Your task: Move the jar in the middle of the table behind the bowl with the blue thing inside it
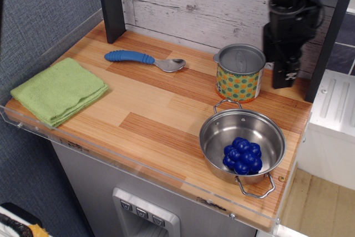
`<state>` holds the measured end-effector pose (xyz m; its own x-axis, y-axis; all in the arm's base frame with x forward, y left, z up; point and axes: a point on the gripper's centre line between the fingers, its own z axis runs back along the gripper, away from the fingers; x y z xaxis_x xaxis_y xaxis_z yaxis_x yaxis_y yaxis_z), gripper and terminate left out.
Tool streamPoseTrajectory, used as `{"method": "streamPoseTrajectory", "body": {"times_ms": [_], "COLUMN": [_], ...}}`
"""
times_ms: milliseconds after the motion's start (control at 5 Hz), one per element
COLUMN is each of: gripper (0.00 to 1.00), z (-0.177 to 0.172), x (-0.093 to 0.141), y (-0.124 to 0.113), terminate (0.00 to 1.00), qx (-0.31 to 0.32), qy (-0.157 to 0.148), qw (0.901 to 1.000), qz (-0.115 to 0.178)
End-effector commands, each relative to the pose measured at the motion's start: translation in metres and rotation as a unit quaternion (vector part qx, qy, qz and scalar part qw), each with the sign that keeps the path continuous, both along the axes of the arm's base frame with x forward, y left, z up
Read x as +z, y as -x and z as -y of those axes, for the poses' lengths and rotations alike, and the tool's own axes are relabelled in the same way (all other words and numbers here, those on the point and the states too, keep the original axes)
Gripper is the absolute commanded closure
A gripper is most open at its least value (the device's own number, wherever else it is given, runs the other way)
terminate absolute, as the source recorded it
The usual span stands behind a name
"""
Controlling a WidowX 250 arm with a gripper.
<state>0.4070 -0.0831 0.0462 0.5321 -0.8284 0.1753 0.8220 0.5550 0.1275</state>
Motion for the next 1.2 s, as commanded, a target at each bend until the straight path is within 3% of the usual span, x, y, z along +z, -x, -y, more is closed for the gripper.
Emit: {"method": "streamPoseTrajectory", "body": {"times_ms": [0, 400, 1000], "gripper": [0.0, 0.0, 0.0], "z": [-0.016, -0.042, -0.063], "x": [0.026, 0.034, 0.038], "y": [0.009, 0.021, 0.042], "terminate": [0.0, 0.0, 0.0], "qx": [0.043, 0.088, 0.137], "qy": [0.011, 0.016, -0.004], "qw": [0.9989, 0.9957, 0.9905], "qz": [0.018, 0.021, 0.007]}}
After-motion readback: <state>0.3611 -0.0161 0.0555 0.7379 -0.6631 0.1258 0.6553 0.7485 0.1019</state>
